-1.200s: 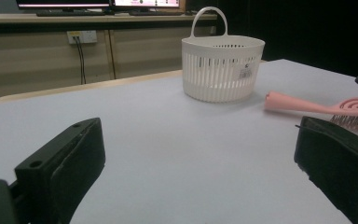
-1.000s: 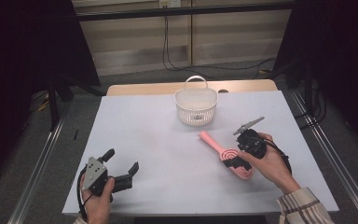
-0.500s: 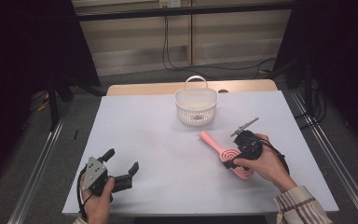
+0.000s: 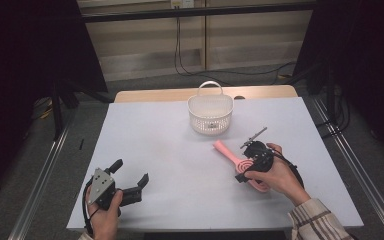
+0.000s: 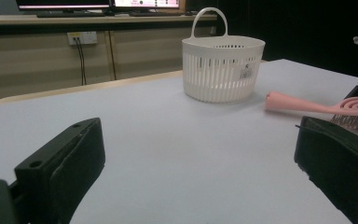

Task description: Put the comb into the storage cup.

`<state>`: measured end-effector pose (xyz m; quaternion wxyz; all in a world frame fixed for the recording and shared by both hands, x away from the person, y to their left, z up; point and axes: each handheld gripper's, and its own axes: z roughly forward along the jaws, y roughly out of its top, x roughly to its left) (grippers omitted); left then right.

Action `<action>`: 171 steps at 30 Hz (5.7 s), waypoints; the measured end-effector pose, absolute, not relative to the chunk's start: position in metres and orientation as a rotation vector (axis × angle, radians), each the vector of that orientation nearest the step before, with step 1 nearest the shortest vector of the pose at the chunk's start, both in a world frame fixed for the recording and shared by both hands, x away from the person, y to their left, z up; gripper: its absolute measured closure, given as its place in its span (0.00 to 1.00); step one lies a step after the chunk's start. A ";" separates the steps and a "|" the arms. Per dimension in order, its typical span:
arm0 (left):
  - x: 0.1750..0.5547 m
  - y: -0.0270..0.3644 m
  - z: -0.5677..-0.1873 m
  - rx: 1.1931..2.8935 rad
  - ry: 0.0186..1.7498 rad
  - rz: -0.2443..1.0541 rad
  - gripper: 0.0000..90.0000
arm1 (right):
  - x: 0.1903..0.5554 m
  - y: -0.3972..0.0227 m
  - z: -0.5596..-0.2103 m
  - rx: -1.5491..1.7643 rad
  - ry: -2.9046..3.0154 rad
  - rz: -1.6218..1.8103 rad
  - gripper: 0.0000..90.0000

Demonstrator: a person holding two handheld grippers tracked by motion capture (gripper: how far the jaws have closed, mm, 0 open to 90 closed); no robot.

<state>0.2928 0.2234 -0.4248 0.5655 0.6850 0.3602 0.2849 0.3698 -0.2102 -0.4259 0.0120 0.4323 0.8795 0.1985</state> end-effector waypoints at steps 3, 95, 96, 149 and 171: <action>0.293 0.223 -0.425 1.612 0.846 0.671 0.02 | 0.370 -0.210 -0.427 1.350 2.755 0.597 0.12; 0.293 0.223 -0.426 1.627 0.848 0.668 0.02 | 0.365 -0.202 -0.403 1.191 2.742 0.434 0.21; 0.293 0.223 -0.426 1.627 0.848 0.668 0.02 | 0.365 -0.202 -0.403 1.191 2.743 0.434 0.21; 0.300 0.204 -0.416 1.659 0.768 0.559 0.02 | 0.351 -0.217 -0.352 1.129 2.674 0.704 0.21; 0.322 0.178 -0.402 1.742 0.649 0.478 0.05 | 0.349 -0.213 -0.338 1.082 2.691 0.776 0.22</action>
